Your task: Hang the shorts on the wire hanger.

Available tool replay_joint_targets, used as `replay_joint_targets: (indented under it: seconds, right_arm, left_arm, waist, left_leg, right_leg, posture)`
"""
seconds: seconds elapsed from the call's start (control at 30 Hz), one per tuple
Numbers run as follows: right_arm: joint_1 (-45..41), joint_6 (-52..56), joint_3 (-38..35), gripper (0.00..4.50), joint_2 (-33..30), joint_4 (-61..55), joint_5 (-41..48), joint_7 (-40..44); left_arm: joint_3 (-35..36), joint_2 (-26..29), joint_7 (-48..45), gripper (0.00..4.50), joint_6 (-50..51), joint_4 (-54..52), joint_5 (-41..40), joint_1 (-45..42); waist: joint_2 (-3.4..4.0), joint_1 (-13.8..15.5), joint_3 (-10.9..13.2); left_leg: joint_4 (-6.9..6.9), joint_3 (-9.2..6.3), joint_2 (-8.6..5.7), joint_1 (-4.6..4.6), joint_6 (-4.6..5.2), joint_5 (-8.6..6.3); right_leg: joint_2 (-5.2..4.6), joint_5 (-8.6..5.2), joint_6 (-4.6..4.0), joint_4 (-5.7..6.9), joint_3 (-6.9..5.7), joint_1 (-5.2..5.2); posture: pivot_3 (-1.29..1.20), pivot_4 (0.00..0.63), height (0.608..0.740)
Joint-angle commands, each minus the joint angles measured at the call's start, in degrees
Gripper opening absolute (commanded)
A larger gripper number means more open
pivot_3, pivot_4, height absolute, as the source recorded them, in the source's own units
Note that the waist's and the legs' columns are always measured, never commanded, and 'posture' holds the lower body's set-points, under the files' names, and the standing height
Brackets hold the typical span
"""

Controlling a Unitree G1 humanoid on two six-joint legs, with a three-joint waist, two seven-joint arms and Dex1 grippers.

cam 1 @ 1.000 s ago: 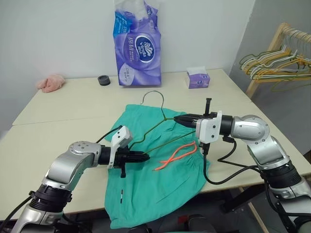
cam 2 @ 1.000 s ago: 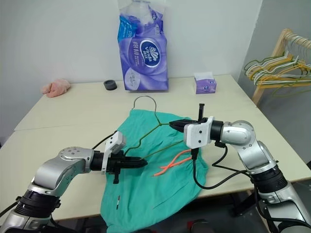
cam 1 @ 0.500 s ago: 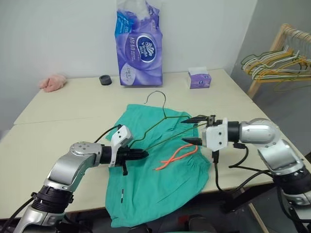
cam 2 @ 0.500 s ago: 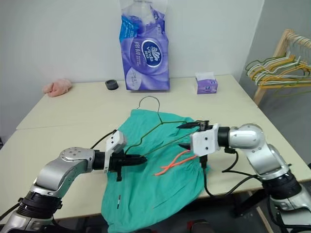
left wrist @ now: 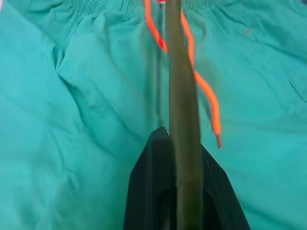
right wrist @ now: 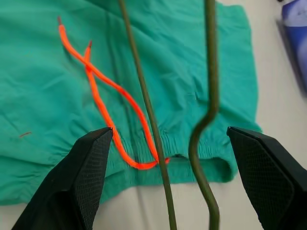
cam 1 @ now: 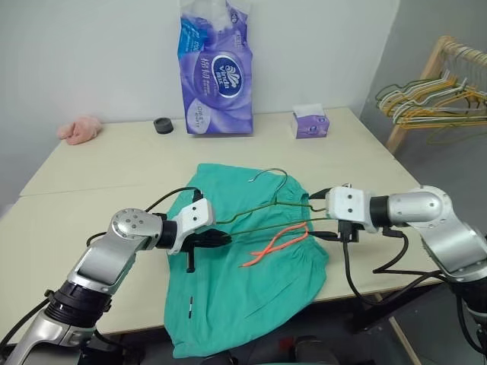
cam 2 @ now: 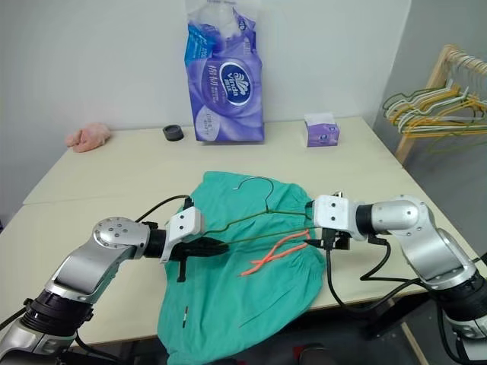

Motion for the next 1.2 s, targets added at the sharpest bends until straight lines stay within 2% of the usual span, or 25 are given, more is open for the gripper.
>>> replay_joint_targets:
  seconds: [0.03, 0.07, 0.17, 0.5, 0.73, 0.83, 1.0, 1.1, 1.2]
  right_arm:
    - [-3.0, -2.9, 1.6, 4.06, -0.4, 2.8, -3.1, 1.4]
    - [-3.5, -3.6, 2.3, 4.06, -0.6, 3.5, -3.7, 2.2]
    - [-4.3, -5.4, 3.5, 3.45, -0.9, 5.1, -4.8, 4.2]
    - [-3.9, -6.7, 3.6, 0.11, -1.5, 3.8, -5.1, 9.3]
    - [-3.5, -6.2, 3.3, 0.04, -2.0, 3.1, -5.2, 10.5]
    - [-2.8, -5.4, 2.7, 0.00, -2.4, 2.4, -4.7, 10.4]
    - [0.7, -0.1, -0.8, 0.00, -3.8, 0.5, -1.8, 10.0]
    - [3.2, 3.9, -3.5, 0.00, -4.4, -1.3, 0.0, 9.3]
    - [9.2, 10.7, -8.5, 0.00, -5.8, -3.9, 3.6, 8.0]
  left_arm:
    - [0.2, 0.4, -0.8, 0.00, -0.1, -2.2, -0.4, -1.2]
    - [0.2, 0.5, -0.9, 0.00, -0.3, -2.3, -0.3, -1.1]
    - [0.2, 0.9, -1.1, 0.00, -0.9, -2.7, 0.3, -0.4]
    - [-0.2, 0.6, -1.3, 0.00, -3.1, -2.2, 1.5, 0.0]
    - [0.3, -1.6, -0.7, 0.00, -4.0, -1.6, 0.4, -1.0]
    - [0.9, -3.0, 0.1, 0.69, -6.0, 0.2, 0.5, -1.4]
    - [6.7, -8.3, 7.9, 2.05, -7.9, 6.9, 0.0, -2.6]
    - [10.6, -9.8, 10.8, 2.05, -6.5, 9.7, -2.3, -3.1]
    - [16.4, -9.4, 12.4, 2.05, -2.1, 12.1, -6.9, -3.2]
  waist:
    - [0.00, 0.0, 0.0]
    - [0.00, 0.0, 0.0]
    - [0.00, 0.0, 0.0]
    - [-0.01, 0.1, 0.0]
    - [-0.02, 0.0, 0.0]
    - [-0.02, 0.1, 0.0]
    - [-0.05, 0.3, 0.0]
    - [-0.05, 0.2, 0.0]
    - [-0.06, 0.2, 0.0]
  left_leg:
    - [0.00, 0.00, 0.00, 0.00, 0.00, 0.00]
    - [0.00, 0.00, 0.00, 0.00, 0.00, 0.00]
    - [0.00, 0.00, 0.00, 0.00, 0.00, 0.00]
    - [0.02, -0.01, 0.00, 0.00, 0.00, 0.00]
    - [0.02, -0.02, 0.00, 0.00, 0.00, 0.00]
    - [0.03, -0.02, 0.00, 0.00, 0.00, 0.00]
    - [0.06, -0.05, -0.02, 0.00, 0.00, 0.00]
    - [0.06, -0.07, -0.01, 0.00, 0.00, 0.00]
    - [0.05, -0.11, -0.01, -0.02, -0.01, 0.00]
  right_leg:
    - [0.00, 0.00, 0.00, 0.00, 0.00, 0.00]
    - [0.00, 0.00, 0.00, 0.00, 0.00, 0.00]
    - [0.00, 0.00, 0.00, 0.00, 0.00, 0.01]
    - [0.00, 0.00, 0.00, 0.00, -0.01, 0.02]
    - [0.00, 0.00, 0.00, 0.00, -0.01, 0.02]
    - [0.00, 0.00, 0.00, 0.00, -0.01, 0.02]
    - [-0.03, 0.01, 0.01, -0.01, -0.02, 0.05]
    - [-0.03, 0.01, 0.01, 0.00, -0.03, 0.03]
    - [-0.03, 0.01, 0.01, 0.00, -0.05, 0.02]
  posture:
    - [-0.16, 0.000, 0.740]
    - [-0.16, 0.000, 0.740]
    - [-0.15, 0.000, 0.740]
    - [-0.15, 0.000, 0.740]
    - [-0.16, 0.000, 0.740]
    - [-0.16, 0.000, 0.740]
    - [-0.16, 0.000, 0.740]
    - [-0.16, 0.000, 0.740]
    - [-0.17, 0.000, 0.740]
